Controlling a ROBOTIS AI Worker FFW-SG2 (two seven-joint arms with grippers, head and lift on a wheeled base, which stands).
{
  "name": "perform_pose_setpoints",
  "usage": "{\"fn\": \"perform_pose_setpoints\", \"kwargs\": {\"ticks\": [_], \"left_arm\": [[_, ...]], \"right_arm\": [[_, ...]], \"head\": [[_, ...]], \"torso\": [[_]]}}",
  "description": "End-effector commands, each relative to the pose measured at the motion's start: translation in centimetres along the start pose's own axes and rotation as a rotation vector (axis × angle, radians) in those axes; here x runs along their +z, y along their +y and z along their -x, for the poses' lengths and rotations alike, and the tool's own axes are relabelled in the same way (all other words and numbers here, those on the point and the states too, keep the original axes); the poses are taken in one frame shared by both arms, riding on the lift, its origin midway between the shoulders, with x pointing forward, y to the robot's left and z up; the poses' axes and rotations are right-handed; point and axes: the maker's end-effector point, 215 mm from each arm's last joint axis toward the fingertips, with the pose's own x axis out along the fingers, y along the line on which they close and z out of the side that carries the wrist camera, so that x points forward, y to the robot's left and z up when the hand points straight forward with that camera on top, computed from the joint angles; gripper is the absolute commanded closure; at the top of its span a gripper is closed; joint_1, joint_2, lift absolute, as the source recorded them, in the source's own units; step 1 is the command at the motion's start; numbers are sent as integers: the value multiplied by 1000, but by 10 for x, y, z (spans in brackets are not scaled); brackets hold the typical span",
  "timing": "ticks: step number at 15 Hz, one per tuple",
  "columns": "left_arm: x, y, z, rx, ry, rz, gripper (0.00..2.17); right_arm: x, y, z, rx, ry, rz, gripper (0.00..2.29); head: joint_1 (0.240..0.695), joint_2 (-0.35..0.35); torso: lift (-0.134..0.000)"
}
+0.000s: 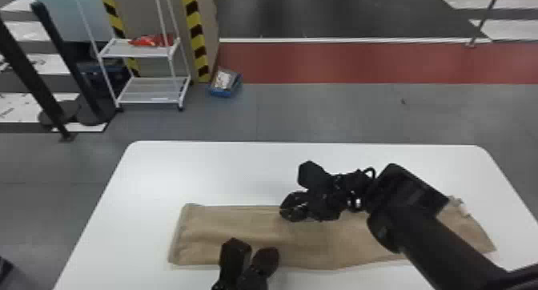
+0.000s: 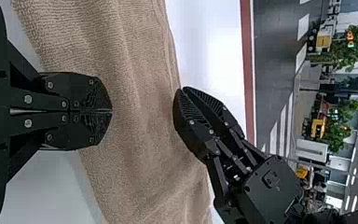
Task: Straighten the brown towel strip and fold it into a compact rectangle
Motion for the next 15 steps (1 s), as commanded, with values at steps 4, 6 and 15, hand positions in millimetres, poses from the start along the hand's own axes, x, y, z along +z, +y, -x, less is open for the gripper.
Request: {"fn": "perform_pose_setpoints", "kwargs": {"ticks": [4,6,15], "left_arm": [[-2,-6,0,-8,3,-6,1713],[-1,-7,0,-10,1,-5,1713],[-4,-9,0,-10,0,-4,1713]], "right_arm": [[-7,10,-4,15,9,-13,950],[-9,11,-5,16,18,-6,947],[-13,18,-6,37,27,-16,974]], "head": [[695,27],[695,23],[695,17]], "torso": [[0],[0],[0]]}}
